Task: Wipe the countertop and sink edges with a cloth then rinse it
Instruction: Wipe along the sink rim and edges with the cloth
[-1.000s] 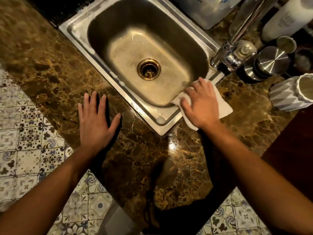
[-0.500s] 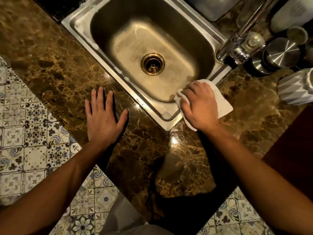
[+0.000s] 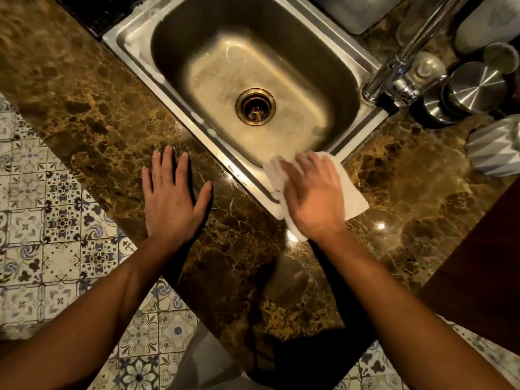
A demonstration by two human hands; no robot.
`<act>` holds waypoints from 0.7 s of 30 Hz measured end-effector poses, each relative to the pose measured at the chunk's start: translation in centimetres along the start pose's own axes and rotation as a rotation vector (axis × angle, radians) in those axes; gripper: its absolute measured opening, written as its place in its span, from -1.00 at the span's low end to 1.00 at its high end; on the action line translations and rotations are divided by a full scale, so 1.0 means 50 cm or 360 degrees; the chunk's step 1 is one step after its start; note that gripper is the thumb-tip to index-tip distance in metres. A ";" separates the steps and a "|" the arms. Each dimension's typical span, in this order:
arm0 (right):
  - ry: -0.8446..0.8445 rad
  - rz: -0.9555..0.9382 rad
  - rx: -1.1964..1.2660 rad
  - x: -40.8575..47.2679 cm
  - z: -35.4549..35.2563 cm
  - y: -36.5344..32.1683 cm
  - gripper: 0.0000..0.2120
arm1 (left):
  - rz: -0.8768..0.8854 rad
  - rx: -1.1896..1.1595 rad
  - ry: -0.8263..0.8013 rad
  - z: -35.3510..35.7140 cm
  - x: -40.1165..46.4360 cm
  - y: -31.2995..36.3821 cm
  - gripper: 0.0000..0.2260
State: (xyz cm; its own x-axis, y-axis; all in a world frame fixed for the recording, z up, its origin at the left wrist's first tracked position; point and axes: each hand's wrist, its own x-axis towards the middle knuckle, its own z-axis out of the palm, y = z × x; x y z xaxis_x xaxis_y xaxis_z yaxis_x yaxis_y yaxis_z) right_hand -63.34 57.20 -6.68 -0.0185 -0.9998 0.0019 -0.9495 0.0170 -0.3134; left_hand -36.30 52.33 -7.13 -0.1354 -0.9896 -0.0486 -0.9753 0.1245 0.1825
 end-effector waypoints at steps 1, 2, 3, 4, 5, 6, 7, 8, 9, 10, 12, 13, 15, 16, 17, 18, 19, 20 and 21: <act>-0.0038 0.0058 -0.0057 0.013 -0.007 0.021 -0.56 | 0.0004 0.0003 -0.0001 0.001 0.000 0.002 -0.31; -0.0048 0.0089 -0.0075 0.026 -0.013 0.039 -0.55 | 0.0005 0.0012 0.0004 0.000 0.000 0.000 -0.30; -0.0042 0.0105 -0.0071 0.041 -0.017 0.058 -0.55 | 0.0005 0.0019 0.0009 0.000 0.000 -0.001 -0.30; -0.0022 0.0120 -0.0066 0.055 -0.022 0.080 -0.56 | 0.0011 0.0020 0.0007 0.000 0.000 -0.001 -0.30; 0.0001 0.0134 -0.0066 0.069 -0.026 0.101 -0.56 | 0.0014 0.0016 0.0003 0.000 0.001 -0.001 -0.31; 0.0015 0.0149 -0.0076 0.085 -0.032 0.124 -0.56 | 0.0017 0.0011 0.0001 -0.001 0.001 0.000 -0.31; 0.0017 0.0154 -0.0095 0.100 -0.039 0.146 -0.55 | 0.0017 0.0009 0.0005 -0.001 0.000 0.001 -0.31; 0.0005 0.0143 -0.0123 0.116 -0.048 0.168 -0.54 | 0.0018 0.0008 0.0013 -0.001 -0.001 0.001 -0.31; -0.0014 0.0123 -0.0150 0.129 -0.057 0.187 -0.54 | 0.0019 0.0007 0.0019 -0.001 -0.001 0.002 -0.31; -0.0029 0.0106 -0.0170 0.138 -0.064 0.201 -0.53 | 0.0020 0.0001 0.0020 0.000 -0.002 0.002 -0.31; -0.0017 0.0110 -0.0186 0.147 -0.069 0.217 -0.52 | 0.0018 -0.0006 0.0014 0.000 -0.002 0.002 -0.30; 0.0003 0.0130 -0.0181 0.145 -0.069 0.215 -0.51 | 0.0019 -0.0006 0.0013 0.001 -0.002 0.002 -0.30; 0.0040 0.0227 -0.0145 0.130 -0.061 0.195 -0.51 | 0.0024 -0.0002 0.0016 0.000 -0.002 0.001 -0.30; 0.0046 0.0287 -0.0121 0.120 -0.058 0.178 -0.49 | 0.0023 -0.0001 0.0019 0.000 -0.002 0.000 -0.30; 0.0041 0.0328 -0.0103 0.108 -0.056 0.156 -0.47 | 0.0022 -0.0003 0.0023 0.000 -0.001 -0.001 -0.30; 0.0032 0.0350 -0.0097 0.094 -0.051 0.134 -0.45 | 0.0024 -0.0003 0.0023 0.000 0.000 0.000 -0.30; 0.0023 0.0362 -0.0103 0.079 -0.046 0.107 -0.44 | 0.0024 -0.0002 0.0019 -0.001 0.000 0.001 -0.30; 0.0018 0.0373 -0.0111 0.063 -0.037 0.079 -0.44 | 0.0022 0.0000 0.0019 -0.001 -0.001 0.002 -0.30; 0.0019 0.0381 -0.0120 0.047 -0.028 0.048 -0.46 | 0.0020 0.0003 0.0021 0.000 -0.001 0.002 -0.29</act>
State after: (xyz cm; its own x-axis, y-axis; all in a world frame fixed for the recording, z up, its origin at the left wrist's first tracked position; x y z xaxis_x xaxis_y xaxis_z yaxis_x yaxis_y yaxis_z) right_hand -66.08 54.92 -6.11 -0.2489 -0.9671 -0.0528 -0.9382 0.2542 -0.2347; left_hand -36.41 52.37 -7.08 -0.1454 -0.9888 -0.0335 -0.9739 0.1371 0.1812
